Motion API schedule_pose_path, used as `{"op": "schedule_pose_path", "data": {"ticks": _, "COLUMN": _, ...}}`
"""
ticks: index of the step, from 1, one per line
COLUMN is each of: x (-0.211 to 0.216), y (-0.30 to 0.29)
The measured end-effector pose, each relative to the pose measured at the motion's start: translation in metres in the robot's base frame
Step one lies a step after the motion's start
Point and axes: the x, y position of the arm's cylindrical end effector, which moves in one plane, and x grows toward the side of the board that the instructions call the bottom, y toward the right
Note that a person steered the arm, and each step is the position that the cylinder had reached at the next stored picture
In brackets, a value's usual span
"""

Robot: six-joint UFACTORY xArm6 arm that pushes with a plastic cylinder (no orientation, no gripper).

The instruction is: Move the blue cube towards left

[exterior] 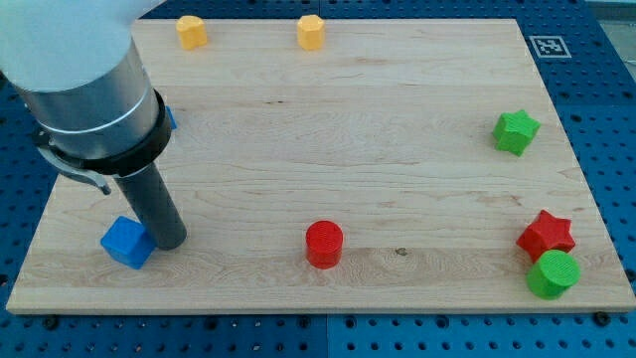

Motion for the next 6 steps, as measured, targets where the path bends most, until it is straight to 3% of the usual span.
{"op": "schedule_pose_path", "data": {"ticks": 6, "x": -0.009, "y": -0.027}}
